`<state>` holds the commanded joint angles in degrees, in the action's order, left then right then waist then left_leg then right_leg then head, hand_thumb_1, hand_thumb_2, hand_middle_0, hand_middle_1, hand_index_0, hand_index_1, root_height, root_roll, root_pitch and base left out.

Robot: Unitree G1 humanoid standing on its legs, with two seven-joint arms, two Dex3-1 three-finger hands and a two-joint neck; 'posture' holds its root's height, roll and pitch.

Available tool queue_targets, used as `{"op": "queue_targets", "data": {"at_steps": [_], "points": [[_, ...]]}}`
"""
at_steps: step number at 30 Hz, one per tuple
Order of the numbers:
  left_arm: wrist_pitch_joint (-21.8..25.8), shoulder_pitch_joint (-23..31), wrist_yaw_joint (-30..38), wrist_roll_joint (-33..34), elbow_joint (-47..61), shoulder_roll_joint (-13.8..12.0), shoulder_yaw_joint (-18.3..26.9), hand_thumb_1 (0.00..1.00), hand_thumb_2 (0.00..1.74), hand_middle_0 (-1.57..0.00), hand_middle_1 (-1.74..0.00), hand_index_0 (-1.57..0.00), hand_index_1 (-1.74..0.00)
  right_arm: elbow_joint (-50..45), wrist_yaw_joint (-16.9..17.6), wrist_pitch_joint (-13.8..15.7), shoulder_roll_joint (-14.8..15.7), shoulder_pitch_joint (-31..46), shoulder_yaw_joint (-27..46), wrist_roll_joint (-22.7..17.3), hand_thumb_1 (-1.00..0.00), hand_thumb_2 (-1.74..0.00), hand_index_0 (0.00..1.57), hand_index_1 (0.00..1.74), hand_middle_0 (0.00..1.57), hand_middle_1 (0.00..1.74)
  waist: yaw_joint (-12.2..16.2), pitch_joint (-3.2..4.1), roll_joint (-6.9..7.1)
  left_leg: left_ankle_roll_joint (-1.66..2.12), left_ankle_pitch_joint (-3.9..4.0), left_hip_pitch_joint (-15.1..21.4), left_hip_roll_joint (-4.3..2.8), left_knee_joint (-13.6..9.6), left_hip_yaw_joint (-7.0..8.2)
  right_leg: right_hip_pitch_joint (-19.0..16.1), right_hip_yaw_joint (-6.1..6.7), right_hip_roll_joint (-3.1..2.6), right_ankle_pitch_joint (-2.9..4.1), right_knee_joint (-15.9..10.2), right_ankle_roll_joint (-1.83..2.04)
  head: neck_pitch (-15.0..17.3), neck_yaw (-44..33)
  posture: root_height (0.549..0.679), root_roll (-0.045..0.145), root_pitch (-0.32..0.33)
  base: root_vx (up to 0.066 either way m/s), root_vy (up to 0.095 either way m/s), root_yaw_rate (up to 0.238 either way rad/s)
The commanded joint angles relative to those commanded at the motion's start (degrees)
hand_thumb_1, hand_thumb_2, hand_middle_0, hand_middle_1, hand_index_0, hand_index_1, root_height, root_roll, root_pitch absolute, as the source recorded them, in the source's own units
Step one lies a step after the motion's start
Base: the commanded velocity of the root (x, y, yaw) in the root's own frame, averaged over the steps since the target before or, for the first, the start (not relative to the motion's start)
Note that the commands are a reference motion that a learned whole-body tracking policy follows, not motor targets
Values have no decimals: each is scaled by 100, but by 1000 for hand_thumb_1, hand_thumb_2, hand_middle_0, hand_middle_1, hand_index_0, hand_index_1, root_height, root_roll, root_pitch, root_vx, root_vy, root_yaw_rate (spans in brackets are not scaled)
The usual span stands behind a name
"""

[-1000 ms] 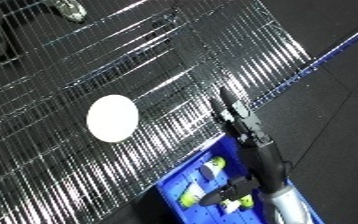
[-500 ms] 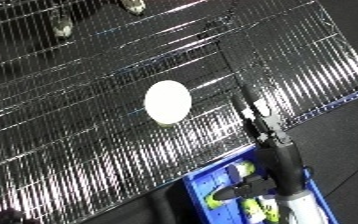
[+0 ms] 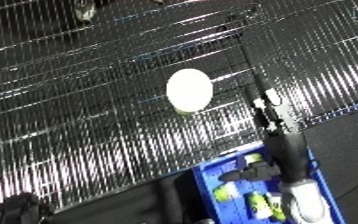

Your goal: Pick up the object and place it into the box

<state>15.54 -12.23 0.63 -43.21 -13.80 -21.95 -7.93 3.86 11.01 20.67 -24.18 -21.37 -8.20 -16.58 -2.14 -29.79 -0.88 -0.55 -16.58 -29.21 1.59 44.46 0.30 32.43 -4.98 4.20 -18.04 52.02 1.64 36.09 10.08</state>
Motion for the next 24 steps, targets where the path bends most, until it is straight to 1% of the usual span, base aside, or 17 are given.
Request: {"op": "queue_targets", "data": {"at_steps": [6, 13, 21, 24], "points": [[-81, -40, -38, 14, -1, -16, -51, 1000, 1740, -1570, -1740, -1570, -1740, 168, 51, -111, -44, -107, -31, -65, 0, 0, 0, 0, 0, 0, -33, 0, -22, -6, -31, -74, 13, 102, 4, 90, -1, 9, -7, 98, -5, 43, 75, 618, 54, 30, 31, -3, 58], [-166, -153, -48, 1, -13, -43, -188, 1000, 1740, -1570, -1740, -1570, -1740, 499, 145, -213, -78, -471, -161, -82, 0, 0, 0, 0, 0, 0, -106, 0, -66, -29, -95, -235, 57, 273, -6, 259, -23, 16, -23, 239, -17, 7, 258, 613, 52, 35, 21, -8, 58], [-198, -312, -9, -13, -30, -42, -369, 1000, 1740, -1570, -1740, -1570, -1740, 840, 185, -289, -57, -971, -347, -162, 0, 0, 0, 0, 0, 0, -175, 0, -145, -51, -140, -438, 109, 417, -7, 497, -34, 28, -29, 385, -31, -153, 428, 608, 53, 49, 15, 4, 58], [-190, -359, 6, -22, -38, -48, -391, 1000, 1740, -1570, -1740, -1570, -1740, 915, 194, -301, -49, -1092, -393, -193, 0, 0, 0, 0, 0, 0, -185, 0, -165, -56, -145, -500, 127, 438, -6, 572, -36, 23, -32, 418, -38, -153, 428, 607, 53, 55, 2, 6, 34]]}}
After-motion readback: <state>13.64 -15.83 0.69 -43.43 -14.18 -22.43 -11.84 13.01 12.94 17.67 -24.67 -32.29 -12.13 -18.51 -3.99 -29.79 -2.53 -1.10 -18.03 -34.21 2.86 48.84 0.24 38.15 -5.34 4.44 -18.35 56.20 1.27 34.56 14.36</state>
